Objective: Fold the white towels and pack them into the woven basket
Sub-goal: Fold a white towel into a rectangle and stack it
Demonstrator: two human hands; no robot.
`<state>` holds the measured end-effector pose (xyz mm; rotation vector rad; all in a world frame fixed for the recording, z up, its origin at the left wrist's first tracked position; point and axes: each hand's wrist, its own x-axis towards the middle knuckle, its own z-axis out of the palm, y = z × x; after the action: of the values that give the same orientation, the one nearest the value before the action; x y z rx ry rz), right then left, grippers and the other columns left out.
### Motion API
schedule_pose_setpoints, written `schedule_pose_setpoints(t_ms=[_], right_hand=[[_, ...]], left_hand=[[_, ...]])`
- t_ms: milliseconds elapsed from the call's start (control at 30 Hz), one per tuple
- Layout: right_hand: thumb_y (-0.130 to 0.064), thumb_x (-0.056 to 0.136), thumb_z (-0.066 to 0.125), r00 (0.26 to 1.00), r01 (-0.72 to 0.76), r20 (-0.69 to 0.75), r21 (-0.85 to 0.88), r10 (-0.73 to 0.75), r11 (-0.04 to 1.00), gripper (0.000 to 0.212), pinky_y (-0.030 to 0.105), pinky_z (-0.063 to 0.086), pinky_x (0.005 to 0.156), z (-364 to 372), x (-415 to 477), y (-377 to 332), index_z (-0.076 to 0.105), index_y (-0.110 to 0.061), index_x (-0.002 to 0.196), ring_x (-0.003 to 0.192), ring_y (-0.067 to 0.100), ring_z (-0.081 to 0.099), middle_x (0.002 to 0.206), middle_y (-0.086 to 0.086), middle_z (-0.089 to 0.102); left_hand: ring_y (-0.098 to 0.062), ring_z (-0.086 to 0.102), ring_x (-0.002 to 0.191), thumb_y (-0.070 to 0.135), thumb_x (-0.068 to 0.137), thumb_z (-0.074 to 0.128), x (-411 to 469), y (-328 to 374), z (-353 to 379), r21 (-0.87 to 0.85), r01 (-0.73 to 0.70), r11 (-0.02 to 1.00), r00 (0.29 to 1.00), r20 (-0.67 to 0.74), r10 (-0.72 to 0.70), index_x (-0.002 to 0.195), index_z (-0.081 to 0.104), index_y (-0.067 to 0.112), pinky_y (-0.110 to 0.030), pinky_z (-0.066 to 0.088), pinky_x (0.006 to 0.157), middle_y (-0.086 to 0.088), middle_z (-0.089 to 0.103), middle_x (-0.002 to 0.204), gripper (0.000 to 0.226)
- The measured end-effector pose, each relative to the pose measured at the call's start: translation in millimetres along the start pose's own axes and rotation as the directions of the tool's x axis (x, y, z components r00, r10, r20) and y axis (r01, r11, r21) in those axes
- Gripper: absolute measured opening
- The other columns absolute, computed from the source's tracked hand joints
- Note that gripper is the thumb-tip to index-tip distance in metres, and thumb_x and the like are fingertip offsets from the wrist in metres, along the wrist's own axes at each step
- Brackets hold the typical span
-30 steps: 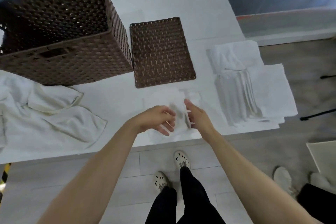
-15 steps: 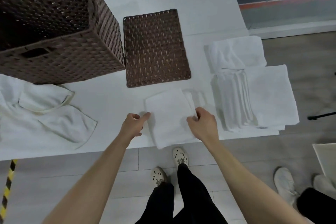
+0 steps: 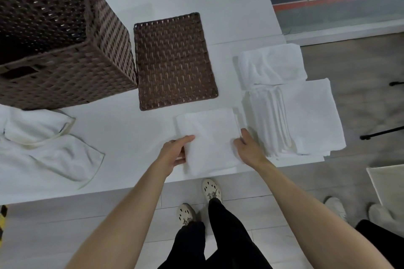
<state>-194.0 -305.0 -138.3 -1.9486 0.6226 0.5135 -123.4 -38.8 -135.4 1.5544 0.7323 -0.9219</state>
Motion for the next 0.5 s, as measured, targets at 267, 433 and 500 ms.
schedule_pose_setpoints(t_ms=[267, 433, 500], right_hand=[[-0.024, 0.095, 0.061, 0.961, -0.04, -0.27, -0.365, -0.065, 0.93, 0.02, 0.032, 0.044, 0.055, 4.3, 3.0, 4.0, 0.047, -0.012, 0.104, 0.073, 0.025, 0.059, 0.09, 0.001, 0.055], [-0.02, 0.092, 0.072, 0.704, 0.398, -0.237, -0.649, -0.67, 0.648, 0.046, 0.052, 0.051, 0.102, 20.7, -37.6, 22.8, 0.059, -0.005, 0.132, 0.12, 0.037, 0.059, 0.127, 0.014, 0.061], [-0.038, 0.092, 0.074, 0.594, 0.611, -0.064, -0.612, -0.802, 0.502, 0.062, 0.054, 0.038, 0.119, 30.4, -57.0, 27.0, 0.059, -0.004, 0.141, 0.14, 0.032, 0.052, 0.142, 0.012, 0.06]], left_hand=[[-0.026, 0.078, 0.103, 0.028, 0.067, 0.099, 7.2, 1.4, 25.3, 0.042, 0.024, 0.999, 0.996, -0.086, -0.02, 0.118, 0.073, 0.009, -0.046, 0.064, 0.096, -0.005, 0.081, 0.113, 0.061], [-0.03, 0.076, 0.098, 0.023, 0.072, 0.09, 3.0, 3.4, 36.3, 0.053, 0.098, 0.994, 0.991, -0.098, -0.093, 0.116, 0.073, 0.006, -0.042, 0.064, 0.086, -0.01, 0.079, 0.111, 0.051], [-0.031, 0.077, 0.099, 0.023, 0.07, 0.089, 1.7, 7.2, 36.5, 0.056, 0.116, 0.992, 0.989, -0.099, -0.11, 0.115, 0.073, 0.005, -0.045, 0.065, 0.088, -0.012, 0.08, 0.111, 0.051]])
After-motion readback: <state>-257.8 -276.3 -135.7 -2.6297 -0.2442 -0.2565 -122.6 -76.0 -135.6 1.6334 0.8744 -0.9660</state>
